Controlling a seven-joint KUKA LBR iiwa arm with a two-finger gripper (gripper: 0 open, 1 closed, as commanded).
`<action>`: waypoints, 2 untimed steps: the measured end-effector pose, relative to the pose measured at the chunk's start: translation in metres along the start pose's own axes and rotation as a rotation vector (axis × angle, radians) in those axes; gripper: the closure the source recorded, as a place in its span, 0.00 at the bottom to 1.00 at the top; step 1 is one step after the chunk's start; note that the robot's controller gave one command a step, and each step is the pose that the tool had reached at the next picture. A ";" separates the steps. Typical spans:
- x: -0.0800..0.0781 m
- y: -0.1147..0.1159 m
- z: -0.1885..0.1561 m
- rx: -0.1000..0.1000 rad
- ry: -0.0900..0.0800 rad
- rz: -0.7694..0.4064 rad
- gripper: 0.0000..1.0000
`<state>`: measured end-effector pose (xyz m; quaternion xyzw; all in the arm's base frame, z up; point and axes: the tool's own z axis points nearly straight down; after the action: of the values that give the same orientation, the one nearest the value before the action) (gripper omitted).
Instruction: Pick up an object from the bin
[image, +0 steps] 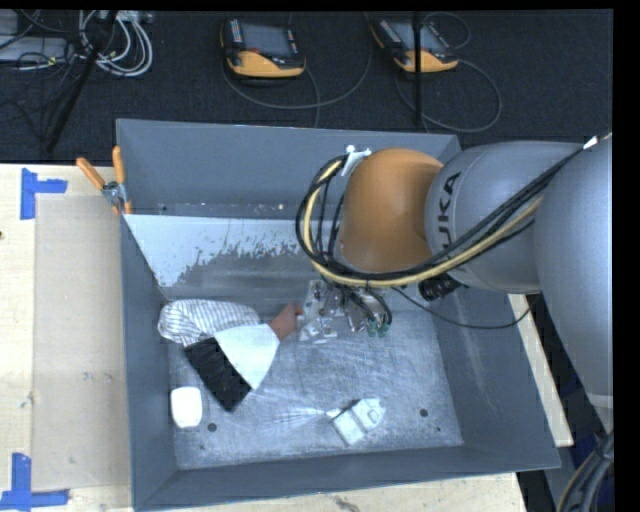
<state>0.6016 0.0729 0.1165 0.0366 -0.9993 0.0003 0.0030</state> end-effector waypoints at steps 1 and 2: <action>-0.002 -0.013 -0.070 -0.001 -0.004 -0.052 1.00; 0.013 -0.026 -0.120 -0.001 -0.006 -0.047 0.00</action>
Offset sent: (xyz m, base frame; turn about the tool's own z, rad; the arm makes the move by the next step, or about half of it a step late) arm -0.0103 -0.0271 0.1208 -0.0495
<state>0.5912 0.0460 0.2367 0.0601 -0.9982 -0.0002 0.0002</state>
